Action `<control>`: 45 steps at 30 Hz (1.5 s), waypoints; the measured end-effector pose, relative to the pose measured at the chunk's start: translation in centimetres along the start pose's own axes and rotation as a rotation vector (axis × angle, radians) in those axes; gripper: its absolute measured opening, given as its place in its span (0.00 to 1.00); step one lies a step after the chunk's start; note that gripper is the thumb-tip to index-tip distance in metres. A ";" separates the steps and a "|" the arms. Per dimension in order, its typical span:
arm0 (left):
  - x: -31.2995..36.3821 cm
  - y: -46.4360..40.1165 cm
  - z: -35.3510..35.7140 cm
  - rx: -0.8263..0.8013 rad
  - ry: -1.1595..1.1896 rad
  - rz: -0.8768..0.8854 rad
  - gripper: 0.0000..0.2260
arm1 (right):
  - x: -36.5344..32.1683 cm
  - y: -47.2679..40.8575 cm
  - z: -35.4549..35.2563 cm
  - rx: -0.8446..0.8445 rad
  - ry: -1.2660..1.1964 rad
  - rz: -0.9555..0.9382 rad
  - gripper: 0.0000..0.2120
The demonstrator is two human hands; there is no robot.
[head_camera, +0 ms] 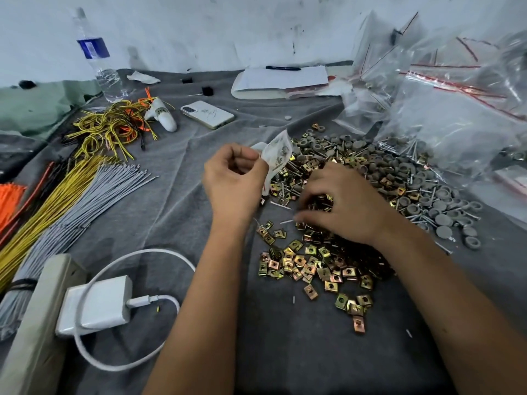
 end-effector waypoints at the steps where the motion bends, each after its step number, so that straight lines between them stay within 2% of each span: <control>1: -0.1 0.1 0.1 -0.013 -0.011 0.004 0.10 | 0.3 0.0 1.1 -0.097 0.082 0.020 0.16; 3: -0.1 0.1 0.3 -0.034 -0.026 0.013 0.09 | 0.3 -0.2 2.0 -0.165 0.114 0.011 0.16; 7: -0.3 0.3 0.5 -0.053 -0.050 0.025 0.09 | 0.1 -0.2 1.7 -0.135 0.026 -0.018 0.09; 10: -0.3 0.4 1.0 -0.101 -0.103 0.069 0.10 | 0.3 0.0 0.0 -0.001 -0.185 -0.001 0.03; 12: -0.1 0.5 1.4 -0.150 -0.148 0.118 0.09 | 0.6 0.3 -1.4 0.134 -0.293 0.015 0.04; 14: 0.1 0.7 1.8 -0.184 -0.182 0.160 0.08 | 1.1 0.4 -1.8 0.171 -0.304 0.041 0.05; 16: 0.2 0.8 1.9 -0.190 -0.201 0.173 0.07 | 1.2 0.3 -1.0 0.104 -0.217 0.045 0.07; 19: -0.1 0.6 1.6 -0.164 -0.194 0.159 0.07 | 0.4 -0.1 0.8 0.014 0.071 -0.001 0.14; 22: -0.3 0.5 1.2 -0.125 -0.190 0.134 0.06 | -0.9 -0.5 1.5 0.008 0.208 -0.064 0.13; 25: -0.3 0.4 0.9 -0.097 -0.191 0.126 0.07 | -0.5 -0.8 2.6 -0.052 0.303 -0.018 0.15; 27: -0.3 0.4 0.9 -0.099 -0.192 0.125 0.07 | -0.7 -0.6 2.2 -0.022 0.225 -0.021 0.13; 30: -0.4 0.4 1.1 -0.138 -0.210 0.144 0.07 | -0.9 0.1 -0.7 0.198 -0.093 -0.016 0.05; 32: -0.1 0.6 1.5 -0.183 -0.225 0.172 0.08 | -0.3 0.4 -2.2 0.317 -0.154 0.005 0.02; 36: 0.2 1.0 2.4 -0.252 -0.218 0.185 0.09 | -0.1 0.6 -2.8 0.379 -0.174 -0.012 0.04; 42: 0.1 1.1 2.9 -0.295 -0.089 0.101 0.11 | 0.3 0.2 -2.8 0.418 -0.262 0.032 0.08; 45: -0.1 1.1 2.8 -0.280 -0.021 0.054 0.09 | 0.0 0.1 -2.7 0.441 -0.266 0.022 0.07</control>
Point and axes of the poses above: each hand's wrist, its own y-axis away from the middle knuckle, its own z-axis out of the palm, x = y × z, the point moved 8 cm from there along -y, towards the middle knuckle, and after that the axes turned 9 degrees about z, right-handed, at the moved point
